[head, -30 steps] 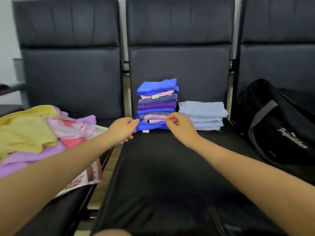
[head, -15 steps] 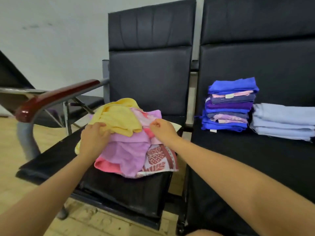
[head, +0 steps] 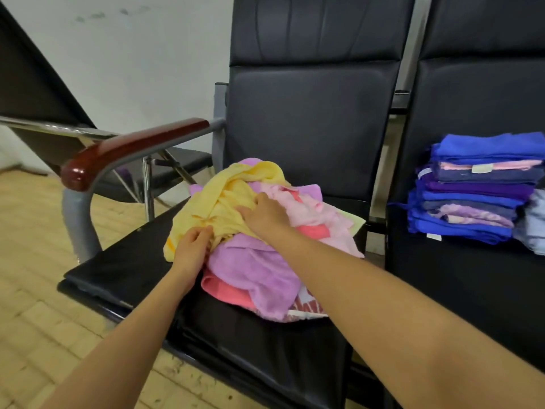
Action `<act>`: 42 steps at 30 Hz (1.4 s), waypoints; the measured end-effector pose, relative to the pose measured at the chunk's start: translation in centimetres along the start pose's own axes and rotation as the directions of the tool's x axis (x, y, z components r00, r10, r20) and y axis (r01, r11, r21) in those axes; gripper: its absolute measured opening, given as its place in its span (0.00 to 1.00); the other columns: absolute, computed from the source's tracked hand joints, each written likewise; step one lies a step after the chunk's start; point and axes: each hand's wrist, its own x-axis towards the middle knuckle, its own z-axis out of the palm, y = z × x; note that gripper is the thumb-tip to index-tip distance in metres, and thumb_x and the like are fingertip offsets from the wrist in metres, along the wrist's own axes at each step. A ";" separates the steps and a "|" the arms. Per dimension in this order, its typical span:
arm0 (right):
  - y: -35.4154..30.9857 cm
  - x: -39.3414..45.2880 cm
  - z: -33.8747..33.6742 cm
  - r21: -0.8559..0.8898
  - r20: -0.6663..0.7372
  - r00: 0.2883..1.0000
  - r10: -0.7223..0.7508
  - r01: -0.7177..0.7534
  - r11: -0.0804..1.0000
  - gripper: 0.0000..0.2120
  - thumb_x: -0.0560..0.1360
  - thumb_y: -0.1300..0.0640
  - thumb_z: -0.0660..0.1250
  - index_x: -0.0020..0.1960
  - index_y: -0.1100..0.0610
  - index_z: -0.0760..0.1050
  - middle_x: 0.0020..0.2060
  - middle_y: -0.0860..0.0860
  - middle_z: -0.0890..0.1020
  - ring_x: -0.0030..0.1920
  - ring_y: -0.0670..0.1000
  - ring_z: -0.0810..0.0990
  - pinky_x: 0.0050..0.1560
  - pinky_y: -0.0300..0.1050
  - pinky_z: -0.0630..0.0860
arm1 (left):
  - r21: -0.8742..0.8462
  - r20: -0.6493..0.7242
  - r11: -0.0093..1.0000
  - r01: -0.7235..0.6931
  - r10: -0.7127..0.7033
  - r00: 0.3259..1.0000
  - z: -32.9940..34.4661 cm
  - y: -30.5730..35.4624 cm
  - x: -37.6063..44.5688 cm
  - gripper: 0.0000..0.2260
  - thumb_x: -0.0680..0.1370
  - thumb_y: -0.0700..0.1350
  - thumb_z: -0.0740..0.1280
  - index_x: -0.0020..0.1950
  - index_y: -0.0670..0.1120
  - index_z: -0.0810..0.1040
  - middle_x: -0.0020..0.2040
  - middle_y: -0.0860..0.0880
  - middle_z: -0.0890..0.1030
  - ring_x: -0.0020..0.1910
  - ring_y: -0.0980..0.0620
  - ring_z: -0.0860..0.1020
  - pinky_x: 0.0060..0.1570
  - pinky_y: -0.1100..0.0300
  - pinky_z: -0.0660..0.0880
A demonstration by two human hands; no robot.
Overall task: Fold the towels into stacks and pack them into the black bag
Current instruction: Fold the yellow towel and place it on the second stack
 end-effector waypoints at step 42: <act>22.1 -23.9 -38.0 0.982 -0.173 0.834 0.524 0.106 0.154 0.19 0.76 0.59 0.59 0.28 0.52 0.60 0.22 0.47 0.65 0.23 0.46 0.65 0.27 0.38 0.65 | -0.488 0.732 0.811 0.322 0.180 0.657 28.2 24.2 -26.4 0.20 0.74 0.58 0.69 0.61 0.48 0.79 0.57 0.44 0.82 0.58 0.43 0.80 0.61 0.44 0.74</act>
